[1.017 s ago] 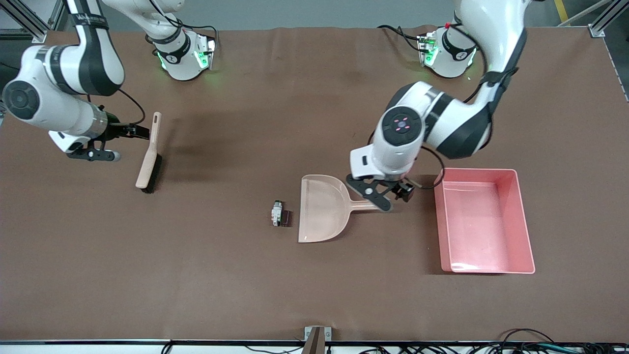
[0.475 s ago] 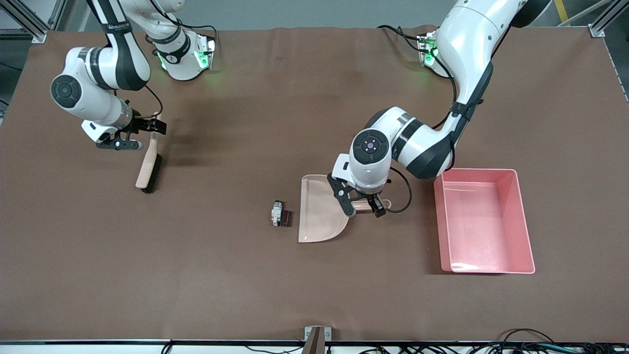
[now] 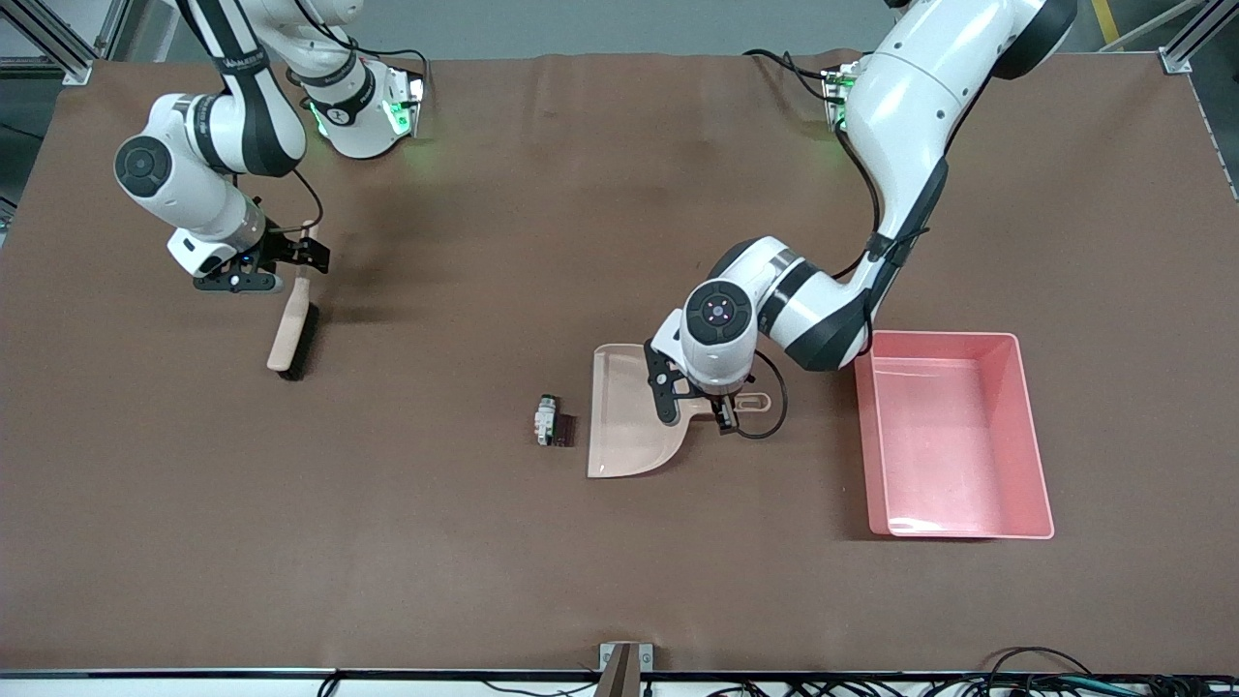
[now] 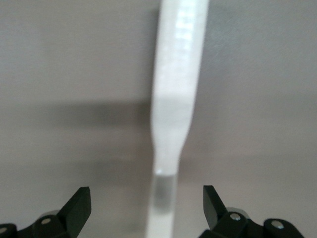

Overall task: Clean e-waste and dump in bin
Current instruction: 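Grasp the dustpan handle with the left gripper while the right gripper grasps the brush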

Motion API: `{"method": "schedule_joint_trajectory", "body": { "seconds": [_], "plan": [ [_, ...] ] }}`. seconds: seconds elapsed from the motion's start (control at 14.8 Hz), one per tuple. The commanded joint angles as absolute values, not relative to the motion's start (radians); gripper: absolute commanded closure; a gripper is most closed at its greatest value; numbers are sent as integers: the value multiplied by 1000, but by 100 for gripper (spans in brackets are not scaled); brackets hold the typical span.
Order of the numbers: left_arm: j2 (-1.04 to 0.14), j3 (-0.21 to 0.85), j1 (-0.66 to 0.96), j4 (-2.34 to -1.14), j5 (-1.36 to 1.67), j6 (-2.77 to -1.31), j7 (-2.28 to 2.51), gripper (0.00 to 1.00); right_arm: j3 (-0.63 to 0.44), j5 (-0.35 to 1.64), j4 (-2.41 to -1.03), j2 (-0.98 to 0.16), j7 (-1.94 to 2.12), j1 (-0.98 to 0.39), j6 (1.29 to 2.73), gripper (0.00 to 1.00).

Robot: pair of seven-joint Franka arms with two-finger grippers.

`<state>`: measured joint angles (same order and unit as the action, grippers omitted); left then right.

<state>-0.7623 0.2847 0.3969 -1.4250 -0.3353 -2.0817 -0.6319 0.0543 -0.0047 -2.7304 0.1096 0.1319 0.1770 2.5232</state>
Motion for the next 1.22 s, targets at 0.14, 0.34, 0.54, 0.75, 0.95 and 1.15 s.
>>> {"method": "schedule_joint_trajectory", "body": {
  "seconds": [0.14, 0.34, 0.54, 0.75, 0.95, 1.15],
  "plan": [
    [-787, 285, 402, -1401, -367, -2112, -657, 26, 61, -8, -2744, 32, 264, 299, 2614, 3],
    [-792, 285, 405, -1401, -405, -2112, -658, 31, 63, 2, -2743, 32, 235, 288, 2612, 3],
    [-799, 285, 411, -1401, -414, -2112, -672, 33, 64, 2, -2743, 32, 235, 282, 2611, 8],
    [-804, 285, 419, -1401, -417, -2118, -684, 34, 64, 2, -2743, 29, 233, 275, 2609, 41],
    [-805, 285, 420, -1401, -417, -2125, -686, 36, 64, 3, -2741, 23, 233, 259, 2609, 58],
    [-805, 287, 419, -1401, -417, -2132, -692, 43, 64, 3, -2740, 18, 227, 250, 2611, 64]
  ]
}}
